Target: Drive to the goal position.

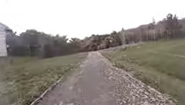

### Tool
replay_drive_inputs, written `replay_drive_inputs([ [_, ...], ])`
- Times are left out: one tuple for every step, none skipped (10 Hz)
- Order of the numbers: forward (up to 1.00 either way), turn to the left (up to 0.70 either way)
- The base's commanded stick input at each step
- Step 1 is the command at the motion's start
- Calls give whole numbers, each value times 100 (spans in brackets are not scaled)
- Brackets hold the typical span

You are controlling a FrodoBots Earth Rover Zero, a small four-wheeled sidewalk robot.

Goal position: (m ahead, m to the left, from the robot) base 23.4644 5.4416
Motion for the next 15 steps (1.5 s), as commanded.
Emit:
replay_drive_inputs([
  [67,0],
  [67,0],
  [67,0],
  [67,0],
  [67,0],
  [67,0],
  [67,0],
  [67,0],
  [67,19],
  [67,23],
  [67,0],
  [67,0],
  [67,0],
  [67,0],
  [67,0],
])
